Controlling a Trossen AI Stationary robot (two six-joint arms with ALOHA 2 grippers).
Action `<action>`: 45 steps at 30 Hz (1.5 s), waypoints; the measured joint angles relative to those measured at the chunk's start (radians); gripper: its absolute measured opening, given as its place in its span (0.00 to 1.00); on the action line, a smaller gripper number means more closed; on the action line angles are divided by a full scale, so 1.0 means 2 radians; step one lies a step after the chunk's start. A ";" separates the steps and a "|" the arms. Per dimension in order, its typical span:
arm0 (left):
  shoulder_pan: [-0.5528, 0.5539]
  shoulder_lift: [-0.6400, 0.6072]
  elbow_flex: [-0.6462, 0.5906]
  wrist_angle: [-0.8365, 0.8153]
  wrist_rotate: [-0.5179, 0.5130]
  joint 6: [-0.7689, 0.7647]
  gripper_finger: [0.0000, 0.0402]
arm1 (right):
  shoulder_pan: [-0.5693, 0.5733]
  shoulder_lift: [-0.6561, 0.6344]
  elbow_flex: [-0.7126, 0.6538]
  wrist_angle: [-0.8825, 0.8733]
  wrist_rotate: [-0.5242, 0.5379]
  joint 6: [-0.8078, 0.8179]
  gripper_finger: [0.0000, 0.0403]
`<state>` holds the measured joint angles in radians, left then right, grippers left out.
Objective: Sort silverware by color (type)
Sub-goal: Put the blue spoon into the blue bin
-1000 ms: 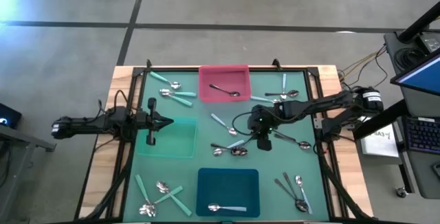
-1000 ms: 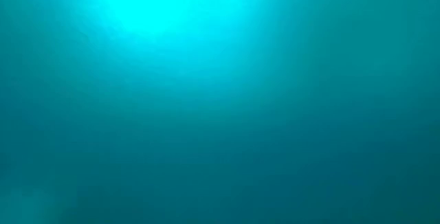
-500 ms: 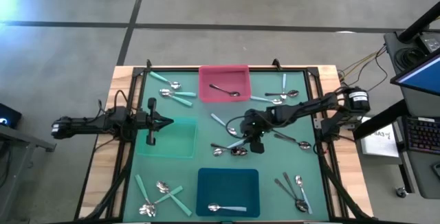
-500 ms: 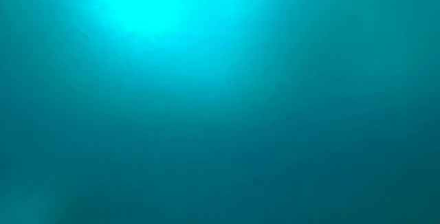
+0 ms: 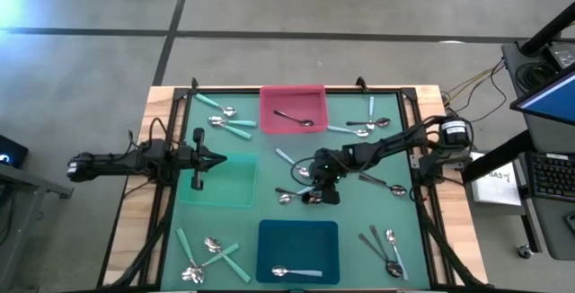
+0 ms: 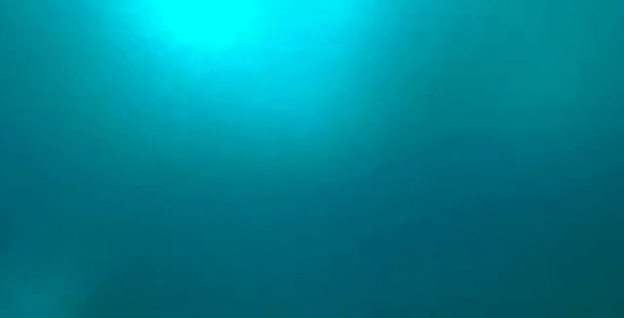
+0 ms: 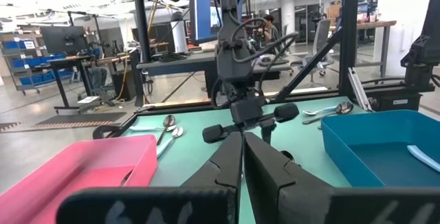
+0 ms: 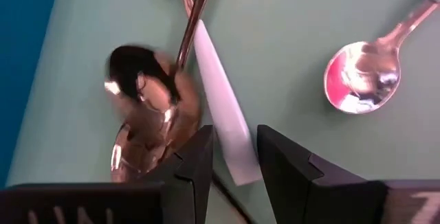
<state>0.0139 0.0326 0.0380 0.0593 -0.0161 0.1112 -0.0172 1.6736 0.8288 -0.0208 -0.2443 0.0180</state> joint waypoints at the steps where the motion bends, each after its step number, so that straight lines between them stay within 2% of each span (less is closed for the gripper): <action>1: 0.000 0.000 0.000 0.000 0.000 0.000 0.00 | 0.002 0.003 0.000 0.005 -0.001 -0.001 0.26; 9: 0.000 0.000 0.000 0.000 0.000 0.000 0.00 | 0.007 0.016 0.000 0.023 0.019 -0.004 0.24; 16: 0.000 0.000 0.000 0.000 0.000 0.000 0.00 | 0.007 0.018 0.001 0.012 0.037 -0.005 0.11; 24: 0.000 0.000 0.000 0.000 0.000 0.000 0.00 | 0.007 0.003 0.001 -0.004 0.045 -0.001 0.11; 34: 0.000 0.000 0.000 0.000 0.000 0.000 0.00 | 0.006 -0.089 -0.001 -0.028 0.048 0.023 0.11; 45: 0.000 0.000 0.000 0.000 0.000 0.000 0.00 | 0.006 -0.235 -0.001 -0.040 0.045 0.025 0.11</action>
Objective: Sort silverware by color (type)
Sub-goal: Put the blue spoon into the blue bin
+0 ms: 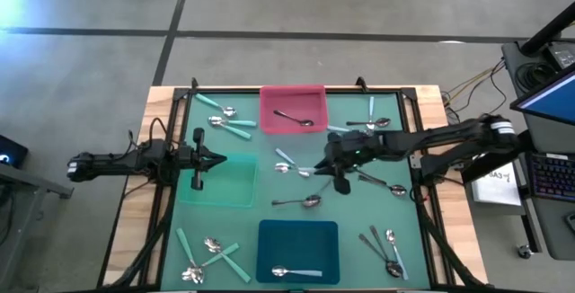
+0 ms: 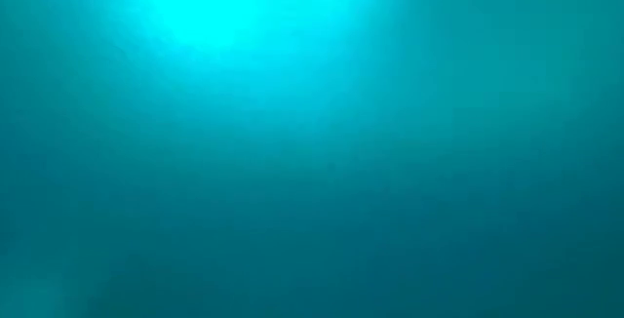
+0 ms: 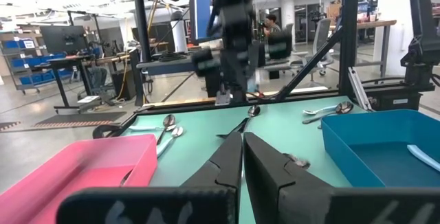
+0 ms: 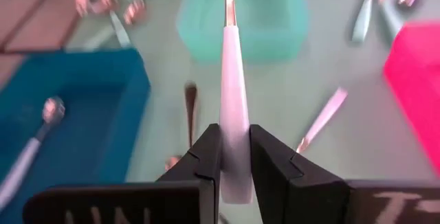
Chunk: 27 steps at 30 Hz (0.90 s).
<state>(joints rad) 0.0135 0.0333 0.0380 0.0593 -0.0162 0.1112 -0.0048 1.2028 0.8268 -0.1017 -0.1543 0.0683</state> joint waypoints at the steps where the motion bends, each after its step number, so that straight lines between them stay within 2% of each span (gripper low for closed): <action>1: 0.000 0.000 0.000 0.000 0.000 0.000 0.00 | 0.000 -0.012 0.000 0.001 0.000 0.001 0.11; 8: 0.000 0.000 0.000 0.000 0.000 0.000 0.00 | -0.004 -0.089 0.000 0.002 0.000 0.000 0.11; 15: 0.000 0.000 0.000 0.000 0.000 0.000 0.00 | -0.006 -0.134 0.000 0.001 0.001 -0.001 0.11; 21: 0.000 0.000 0.000 0.000 0.000 0.000 0.00 | -0.006 -0.130 0.000 0.003 0.000 0.015 0.11; 27: 0.000 0.000 0.000 0.000 0.000 0.000 0.00 | 0.006 -0.095 0.001 0.007 -0.043 0.061 0.11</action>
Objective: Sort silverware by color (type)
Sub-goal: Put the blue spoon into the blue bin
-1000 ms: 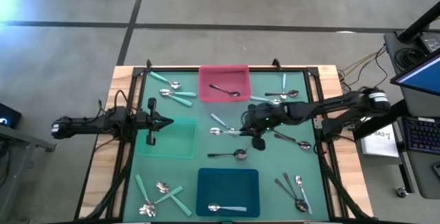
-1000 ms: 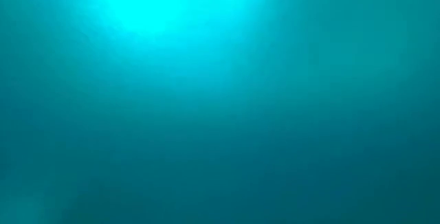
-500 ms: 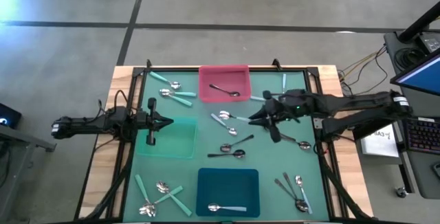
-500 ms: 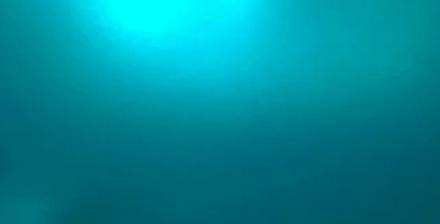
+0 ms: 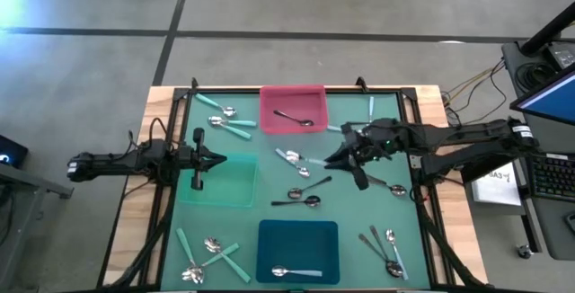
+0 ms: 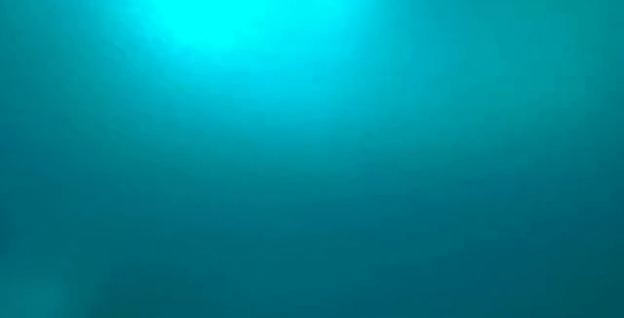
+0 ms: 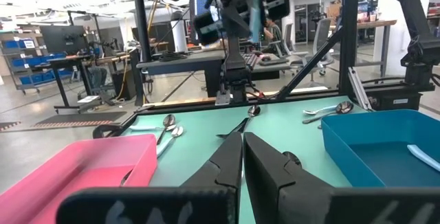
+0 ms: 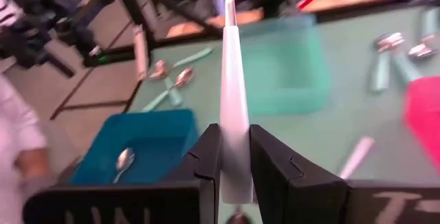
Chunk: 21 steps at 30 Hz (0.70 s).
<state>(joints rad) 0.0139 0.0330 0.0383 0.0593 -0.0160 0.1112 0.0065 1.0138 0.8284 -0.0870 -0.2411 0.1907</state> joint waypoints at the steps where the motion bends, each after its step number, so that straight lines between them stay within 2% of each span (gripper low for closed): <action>1: 0.000 0.000 0.000 0.000 0.000 0.000 0.00 | 0.005 0.008 0.000 0.002 -0.006 0.005 0.11; 8: 0.000 0.000 0.000 0.000 0.000 0.000 0.00 | 0.056 0.073 0.000 0.095 -0.077 0.069 0.11; 21: 0.000 0.000 0.000 0.000 0.000 0.000 0.00 | 0.185 0.191 0.000 0.177 -0.077 0.178 0.11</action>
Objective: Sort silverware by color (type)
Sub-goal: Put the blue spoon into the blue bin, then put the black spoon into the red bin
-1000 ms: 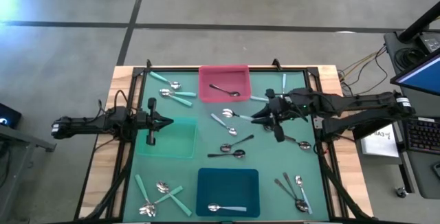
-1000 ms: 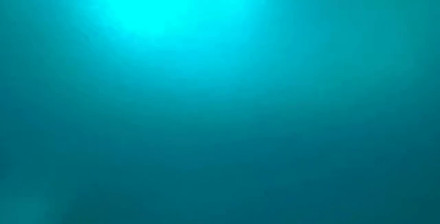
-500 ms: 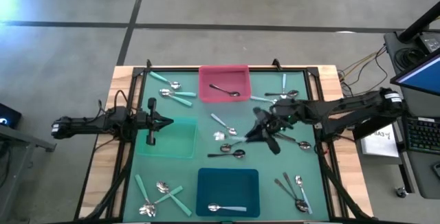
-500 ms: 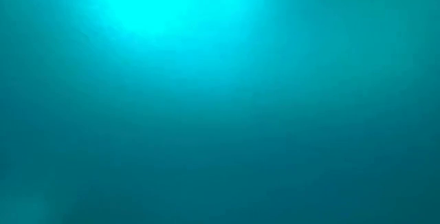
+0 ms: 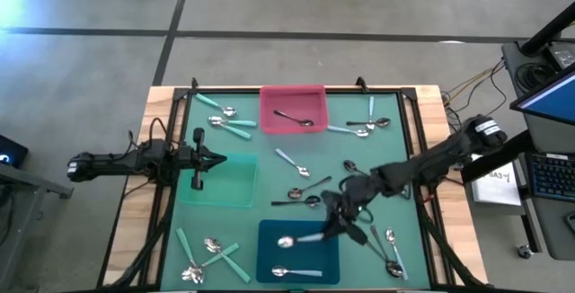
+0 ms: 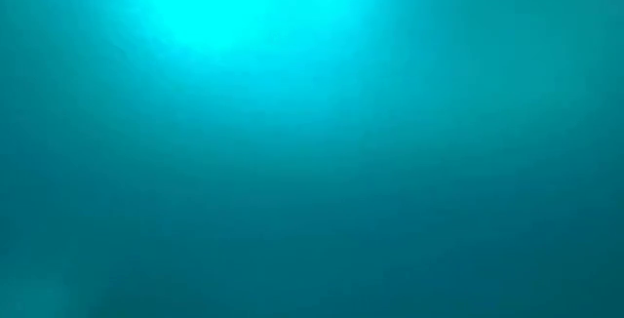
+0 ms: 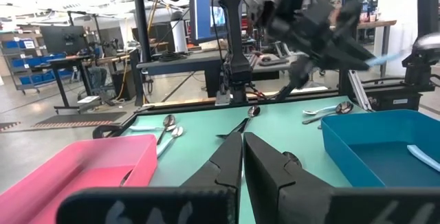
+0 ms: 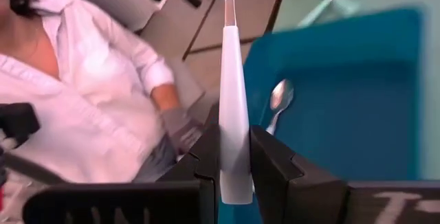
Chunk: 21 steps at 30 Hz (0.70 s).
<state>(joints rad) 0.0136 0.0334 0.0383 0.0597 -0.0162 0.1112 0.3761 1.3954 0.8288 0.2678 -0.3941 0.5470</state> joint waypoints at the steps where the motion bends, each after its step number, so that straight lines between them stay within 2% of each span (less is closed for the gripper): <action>1: 0.000 0.000 0.000 0.000 0.000 0.000 0.00 | 0.006 0.009 0.000 0.005 0.000 0.008 0.11; 13: 0.000 0.000 0.000 0.000 0.000 0.000 0.00 | 0.021 0.086 0.000 0.010 0.006 0.054 0.11; 21: 0.000 0.000 0.000 0.000 0.000 0.000 0.00 | 0.009 0.084 0.000 0.011 0.006 0.088 0.36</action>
<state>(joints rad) 0.0136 0.0334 0.0380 0.0593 -0.0158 0.1112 0.3933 1.5642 0.8291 0.2894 -0.3817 0.7223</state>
